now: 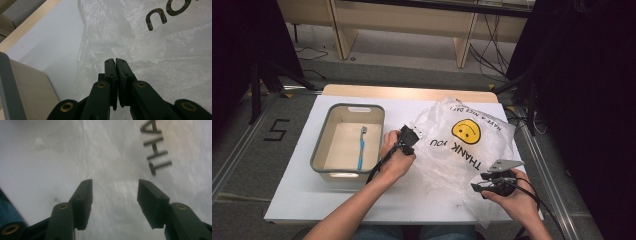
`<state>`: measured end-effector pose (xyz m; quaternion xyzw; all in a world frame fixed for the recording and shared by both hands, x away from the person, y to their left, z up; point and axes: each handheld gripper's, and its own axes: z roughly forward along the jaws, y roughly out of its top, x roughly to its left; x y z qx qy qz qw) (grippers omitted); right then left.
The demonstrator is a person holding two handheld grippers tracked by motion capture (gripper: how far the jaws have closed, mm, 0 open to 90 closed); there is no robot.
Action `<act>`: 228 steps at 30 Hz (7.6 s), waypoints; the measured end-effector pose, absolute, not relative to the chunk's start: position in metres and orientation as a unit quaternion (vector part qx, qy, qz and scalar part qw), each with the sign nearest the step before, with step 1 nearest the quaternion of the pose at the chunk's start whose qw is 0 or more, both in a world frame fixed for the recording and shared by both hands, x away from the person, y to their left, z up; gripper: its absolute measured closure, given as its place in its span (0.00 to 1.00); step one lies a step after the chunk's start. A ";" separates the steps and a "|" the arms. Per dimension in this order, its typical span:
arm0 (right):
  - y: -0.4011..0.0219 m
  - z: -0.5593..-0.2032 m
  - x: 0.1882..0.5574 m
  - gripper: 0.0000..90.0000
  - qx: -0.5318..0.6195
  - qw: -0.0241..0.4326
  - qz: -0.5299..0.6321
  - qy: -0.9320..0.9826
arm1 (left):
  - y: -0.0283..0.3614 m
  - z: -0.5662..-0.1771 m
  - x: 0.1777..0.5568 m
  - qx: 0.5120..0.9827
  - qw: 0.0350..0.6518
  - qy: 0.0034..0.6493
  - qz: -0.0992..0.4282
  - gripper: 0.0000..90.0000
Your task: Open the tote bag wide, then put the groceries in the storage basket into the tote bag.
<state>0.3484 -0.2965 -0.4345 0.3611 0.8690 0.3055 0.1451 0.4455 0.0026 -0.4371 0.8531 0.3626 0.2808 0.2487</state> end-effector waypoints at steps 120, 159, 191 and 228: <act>-0.221 -0.385 0.403 1.00 0.334 0.366 0.383 0.780 | 0.008 -0.394 0.406 0.808 0.442 0.276 0.276 0.46; -0.224 -0.384 0.400 1.00 0.345 0.360 0.381 0.778 | 0.107 -0.399 0.367 0.807 0.429 0.328 0.239 0.30; -0.226 -0.384 0.399 1.00 0.349 0.355 0.380 0.779 | 0.134 -0.394 0.375 0.786 0.420 0.376 0.254 0.30; -0.228 -0.385 0.400 1.00 0.353 0.351 0.381 0.779 | 0.168 -0.401 0.400 0.777 0.378 0.443 0.237 0.28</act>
